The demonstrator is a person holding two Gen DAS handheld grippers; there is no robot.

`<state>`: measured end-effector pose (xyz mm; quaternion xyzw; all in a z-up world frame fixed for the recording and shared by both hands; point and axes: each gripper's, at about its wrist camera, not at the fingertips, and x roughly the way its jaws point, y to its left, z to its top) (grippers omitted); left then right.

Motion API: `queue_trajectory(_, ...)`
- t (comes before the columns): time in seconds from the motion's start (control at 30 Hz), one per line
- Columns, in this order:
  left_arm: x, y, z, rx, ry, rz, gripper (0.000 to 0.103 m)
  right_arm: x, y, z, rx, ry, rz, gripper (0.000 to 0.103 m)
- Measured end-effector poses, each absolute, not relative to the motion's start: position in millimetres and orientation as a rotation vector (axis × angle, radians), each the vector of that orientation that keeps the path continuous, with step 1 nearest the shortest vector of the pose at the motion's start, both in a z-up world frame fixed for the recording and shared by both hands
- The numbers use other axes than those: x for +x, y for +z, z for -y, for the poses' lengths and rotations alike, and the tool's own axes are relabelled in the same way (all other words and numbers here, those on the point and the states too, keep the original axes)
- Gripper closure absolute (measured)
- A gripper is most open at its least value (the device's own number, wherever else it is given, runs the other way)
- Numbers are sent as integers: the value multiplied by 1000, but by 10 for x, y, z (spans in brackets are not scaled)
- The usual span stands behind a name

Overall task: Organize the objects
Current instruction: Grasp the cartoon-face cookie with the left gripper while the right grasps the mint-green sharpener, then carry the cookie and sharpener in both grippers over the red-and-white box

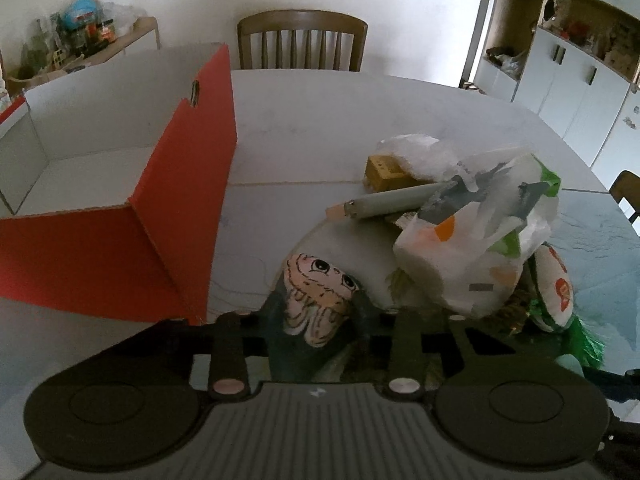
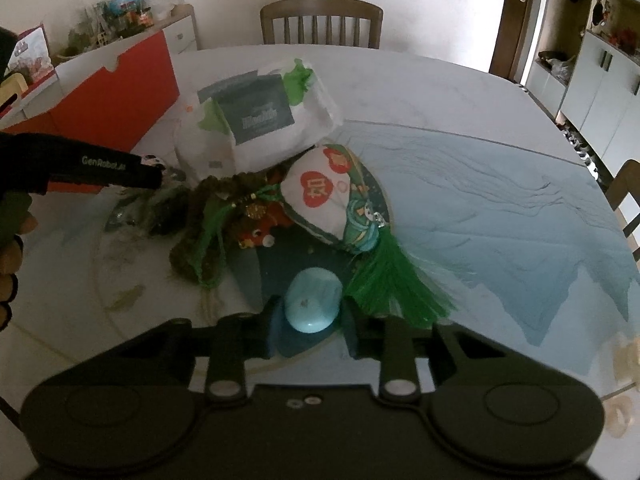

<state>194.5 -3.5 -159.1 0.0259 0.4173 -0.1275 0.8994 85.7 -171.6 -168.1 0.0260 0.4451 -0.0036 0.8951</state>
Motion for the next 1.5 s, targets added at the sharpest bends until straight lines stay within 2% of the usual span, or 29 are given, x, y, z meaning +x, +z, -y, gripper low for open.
queue_trajectory(0.23, 1876, -1561, -33, 40, -255, -866, 76, 815, -1615, 1722, 49, -6, -903, 74)
queue_trajectory(0.93, 1527, -909, -494, -82, -299, -768, 76, 589, -1035, 1732, 94, 22, -792, 74)
queue_trajectory(1.17, 1539, -720, -605, -120, -313, -734, 76, 664, -786, 1731, 26, 24, -715, 74)
queue_trajectory(1.5, 1547, -667, -724, -139, -314, -723, 76, 763, -764, 1768, 4, 92, -758, 74)
